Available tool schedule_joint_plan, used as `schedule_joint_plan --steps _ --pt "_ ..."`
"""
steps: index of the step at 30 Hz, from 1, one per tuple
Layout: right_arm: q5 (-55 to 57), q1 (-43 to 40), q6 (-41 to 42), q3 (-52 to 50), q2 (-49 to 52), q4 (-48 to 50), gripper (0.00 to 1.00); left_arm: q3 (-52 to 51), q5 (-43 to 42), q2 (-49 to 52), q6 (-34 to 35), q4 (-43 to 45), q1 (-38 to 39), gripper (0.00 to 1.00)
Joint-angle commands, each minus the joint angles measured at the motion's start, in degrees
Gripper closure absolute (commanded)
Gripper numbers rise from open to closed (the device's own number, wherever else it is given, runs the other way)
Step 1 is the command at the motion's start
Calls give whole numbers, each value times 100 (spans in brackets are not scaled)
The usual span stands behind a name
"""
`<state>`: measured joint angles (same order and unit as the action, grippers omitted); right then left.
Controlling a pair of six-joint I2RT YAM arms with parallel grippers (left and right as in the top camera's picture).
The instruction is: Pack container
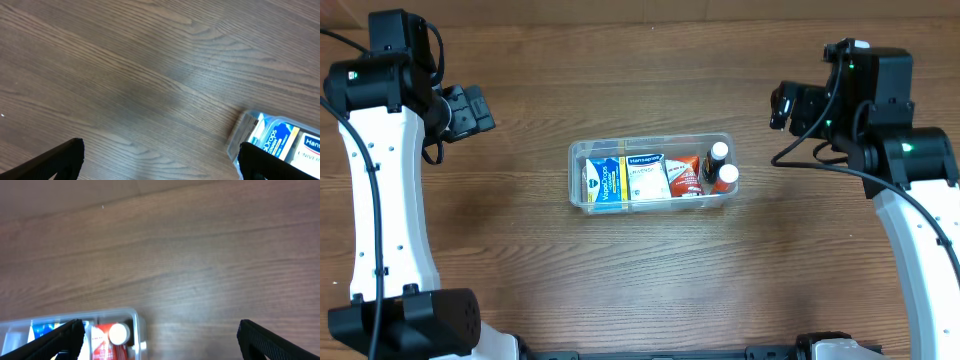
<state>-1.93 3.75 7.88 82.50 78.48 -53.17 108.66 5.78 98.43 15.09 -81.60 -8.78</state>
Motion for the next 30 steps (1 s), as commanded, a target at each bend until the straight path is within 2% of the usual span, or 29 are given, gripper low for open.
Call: schedule_joint_plan --steps 1,8,11,15,22,30 --pt "101 -7 28 -94 -684 -76 0 -450 -153 -850 -297 210 -42 0" --pt "98 -7 131 -1939 -2531 184 0 -3521 -780 -3932 -1012 1818 -42 0" --pt "98 -7 131 -2708 -3416 131 0 -4481 -782 -4988 -1016 2129 -42 0" --pt "120 -7 129 -3040 -4113 -385 0 -5302 -776 -6100 -822 2079 -42 0" --pt "120 -7 127 -3042 -4113 -719 0 -5388 -776 -6170 -824 1582 -42 0" --pt "120 -7 127 -3042 -4113 -721 0 -5388 -776 -6170 -824 1556 -42 0"
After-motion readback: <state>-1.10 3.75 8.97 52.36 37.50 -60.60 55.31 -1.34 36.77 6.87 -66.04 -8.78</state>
